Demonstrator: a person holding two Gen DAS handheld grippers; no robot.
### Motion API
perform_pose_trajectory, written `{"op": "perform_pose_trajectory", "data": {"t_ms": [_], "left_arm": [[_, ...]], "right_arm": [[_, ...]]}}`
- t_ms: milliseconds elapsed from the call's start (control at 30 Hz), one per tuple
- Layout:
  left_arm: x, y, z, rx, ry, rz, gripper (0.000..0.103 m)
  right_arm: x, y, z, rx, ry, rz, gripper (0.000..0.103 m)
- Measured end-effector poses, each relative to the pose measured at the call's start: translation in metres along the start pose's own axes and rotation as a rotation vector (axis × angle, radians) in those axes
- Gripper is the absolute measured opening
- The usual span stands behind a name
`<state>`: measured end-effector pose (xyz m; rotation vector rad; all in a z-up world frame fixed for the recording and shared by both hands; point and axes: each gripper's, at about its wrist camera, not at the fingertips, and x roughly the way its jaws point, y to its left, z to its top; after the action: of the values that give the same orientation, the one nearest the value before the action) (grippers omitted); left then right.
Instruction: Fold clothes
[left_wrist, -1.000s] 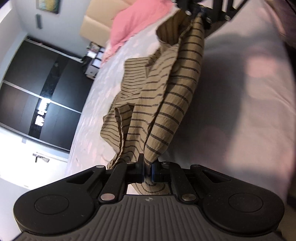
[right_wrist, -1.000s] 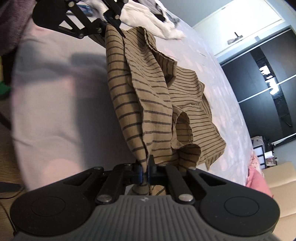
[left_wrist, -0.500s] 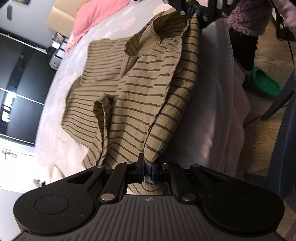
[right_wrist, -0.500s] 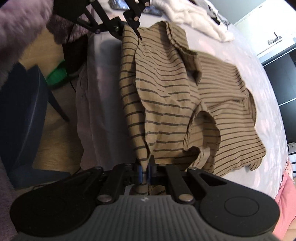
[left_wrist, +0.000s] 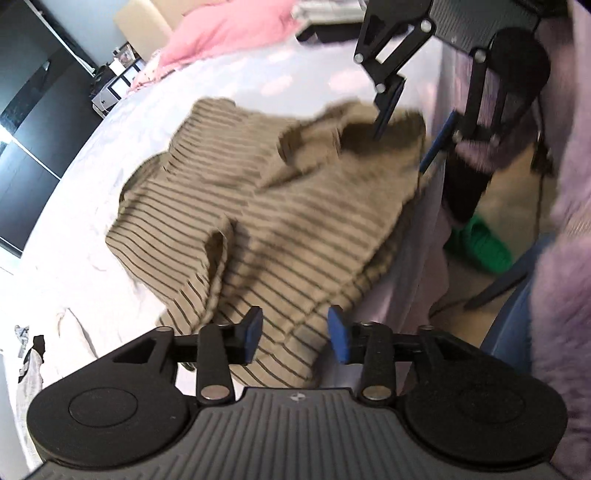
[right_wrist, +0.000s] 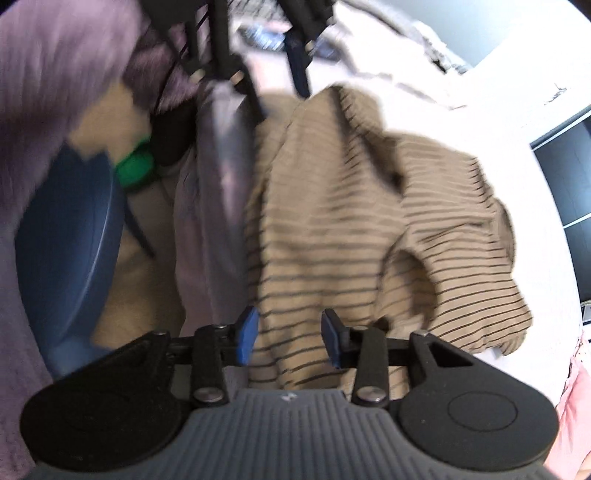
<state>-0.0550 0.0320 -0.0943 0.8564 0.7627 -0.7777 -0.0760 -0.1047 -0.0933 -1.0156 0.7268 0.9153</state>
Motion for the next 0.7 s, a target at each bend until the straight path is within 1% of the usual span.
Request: {"op": "perform_pose_trajectory", "data": {"t_ms": [133, 200, 300, 367, 567, 633, 700], "left_arm": [[-0.01, 0.035, 0.011, -0.083, -0.05, -0.052, 0.04], [-0.01, 0.056, 0.017, -0.12, -0.056, -0.039, 0.041], [-0.002, 0.095, 0.023, -0.195, -0.062, -0.008, 0.043], [0.004, 0.123, 0.025, -0.265, -0.067, 0.004, 0.044], [0.037, 0.203, 0.025, -0.513, -0.081, 0.039, 0.044], [0.049, 0.223, 0.026, -0.564, -0.082, 0.065, 0.044], [0.064, 0.238, 0.03, -0.582, -0.081, 0.083, 0.044]], "right_arm": [[-0.024, -0.033, 0.008, 0.105, -0.08, -0.017, 0.054], [-0.032, -0.051, 0.01, 0.151, -0.105, -0.034, 0.055], [-0.03, -0.081, 0.007, 0.219, -0.082, -0.079, 0.055], [-0.025, -0.108, 0.0, 0.3, -0.058, -0.096, 0.055], [0.006, -0.19, -0.026, 0.661, -0.009, -0.112, 0.055], [0.019, -0.214, -0.034, 0.767, 0.001, -0.108, 0.055], [0.031, -0.234, -0.043, 0.859, 0.011, -0.11, 0.055]]}}
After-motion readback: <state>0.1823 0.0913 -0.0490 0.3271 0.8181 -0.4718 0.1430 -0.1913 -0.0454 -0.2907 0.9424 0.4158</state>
